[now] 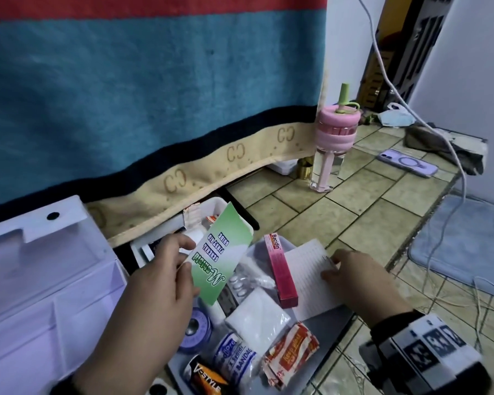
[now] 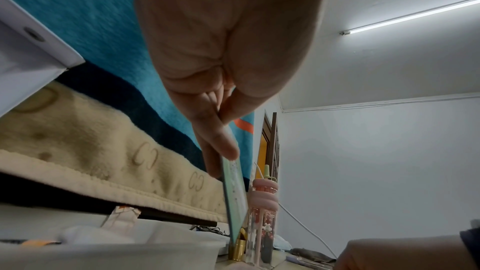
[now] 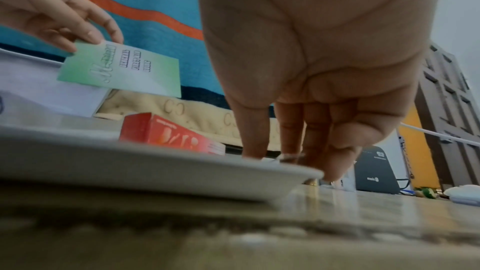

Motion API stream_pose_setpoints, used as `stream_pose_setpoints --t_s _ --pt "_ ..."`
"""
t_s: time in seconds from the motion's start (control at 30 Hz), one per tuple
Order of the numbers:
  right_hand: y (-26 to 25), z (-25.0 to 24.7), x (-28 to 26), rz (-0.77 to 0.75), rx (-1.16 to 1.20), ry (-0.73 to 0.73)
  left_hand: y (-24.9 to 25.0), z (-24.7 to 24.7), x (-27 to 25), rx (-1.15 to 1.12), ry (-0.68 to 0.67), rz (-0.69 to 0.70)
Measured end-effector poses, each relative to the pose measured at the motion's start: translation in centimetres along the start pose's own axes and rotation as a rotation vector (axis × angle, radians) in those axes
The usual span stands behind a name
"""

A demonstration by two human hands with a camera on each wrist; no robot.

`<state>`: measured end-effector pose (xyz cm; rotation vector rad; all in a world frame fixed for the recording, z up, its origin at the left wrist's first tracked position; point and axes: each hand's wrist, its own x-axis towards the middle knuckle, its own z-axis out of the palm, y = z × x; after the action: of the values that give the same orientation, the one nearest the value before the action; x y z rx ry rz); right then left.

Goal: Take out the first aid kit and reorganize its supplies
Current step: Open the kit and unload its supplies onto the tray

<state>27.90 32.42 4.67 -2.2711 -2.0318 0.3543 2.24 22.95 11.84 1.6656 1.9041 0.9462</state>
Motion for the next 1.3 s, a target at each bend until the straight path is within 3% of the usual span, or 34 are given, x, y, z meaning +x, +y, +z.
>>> stream_pose_setpoints --t_s 0.13,0.23,0.33,0.4,0.47,0.53,0.6,0.67,0.77,0.83,1.03,1.13,1.3 --pt "0.1 0.5 -0.1 -0.01 -0.035 0.039 0.4 0.5 0.1 -0.051 -0.023 0.028" --pt "-0.2 -1.5 -1.0 -0.049 0.327 0.149 1.0 1.1 0.0 -0.165 -0.047 0.023" --pt "-1.7 -4.2 -3.0 -0.188 0.839 -0.138 2.2 2.1 -0.1 -0.303 -0.097 0.011" --pt "-2.6 -5.2 -4.3 -0.266 1.042 -0.276 3.0 3.0 -0.1 -0.366 -0.123 0.015" --pt "-2.8 -5.4 -4.5 -0.248 1.158 -0.251 3.4 3.6 0.0 -0.382 -0.15 0.053" --pt "-2.1 -5.2 -3.8 -0.14 1.202 -0.128 3.3 3.8 0.2 -0.358 -0.17 0.102" --pt "-0.5 -4.9 -2.4 -0.031 1.089 0.073 2.8 3.2 0.5 -0.324 -0.146 0.126" --pt "1.4 -4.4 -1.0 0.037 0.829 0.207 2.0 2.3 1.0 -0.288 -0.107 0.12" --pt "2.4 -3.3 -0.3 0.046 0.416 0.129 -0.1 0.5 1.4 -0.218 -0.047 0.066" --pt "2.0 -2.4 -0.2 0.02 0.278 0.068 -1.5 -0.7 1.5 -0.154 -0.009 0.037" --pt "-0.3 -0.5 0.9 -0.024 0.128 -0.093 -4.9 -3.2 0.8 0.141 -0.037 -0.061" --pt "-1.3 -0.7 0.6 -0.023 0.099 -0.077 -6.7 -3.6 0.4 0.256 -0.09 -0.105" --pt "-3.9 -2.2 -0.3 -0.173 0.042 -0.015 -9.0 -3.3 -0.1 0.262 -0.12 -0.146"
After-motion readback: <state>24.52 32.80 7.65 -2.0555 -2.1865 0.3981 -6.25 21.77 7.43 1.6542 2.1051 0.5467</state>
